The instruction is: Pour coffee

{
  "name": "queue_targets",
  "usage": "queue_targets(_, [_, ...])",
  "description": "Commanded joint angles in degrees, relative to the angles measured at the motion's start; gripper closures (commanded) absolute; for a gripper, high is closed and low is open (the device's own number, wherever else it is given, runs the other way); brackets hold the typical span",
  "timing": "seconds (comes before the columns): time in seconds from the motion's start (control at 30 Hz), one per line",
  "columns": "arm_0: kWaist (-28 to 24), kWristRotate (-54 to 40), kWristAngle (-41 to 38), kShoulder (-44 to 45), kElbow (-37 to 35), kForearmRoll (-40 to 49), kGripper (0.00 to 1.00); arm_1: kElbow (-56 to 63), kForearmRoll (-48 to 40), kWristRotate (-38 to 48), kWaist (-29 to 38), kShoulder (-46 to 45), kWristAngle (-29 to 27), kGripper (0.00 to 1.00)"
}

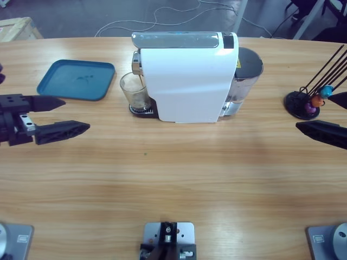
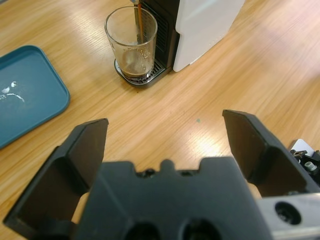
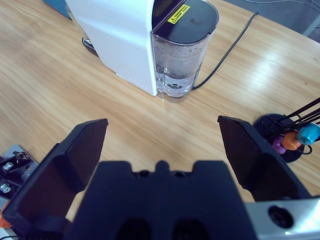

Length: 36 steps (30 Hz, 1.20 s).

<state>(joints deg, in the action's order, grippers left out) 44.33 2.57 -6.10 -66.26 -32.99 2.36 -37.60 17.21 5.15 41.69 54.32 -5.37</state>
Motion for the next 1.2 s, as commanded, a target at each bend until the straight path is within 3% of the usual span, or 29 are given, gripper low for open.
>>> queue_targets(0.03, [0.5,-0.7,-0.5,1.1,0.1,1.1,0.000,1.9,0.5,-0.7,-0.4,-0.2,0.6,0.004])
queue_targets(1.2, [0.5,-0.6,-0.6,4.1,3.1,1.1,0.000,2.3,0.2,-0.3,-0.4,0.8,1.2,0.004])
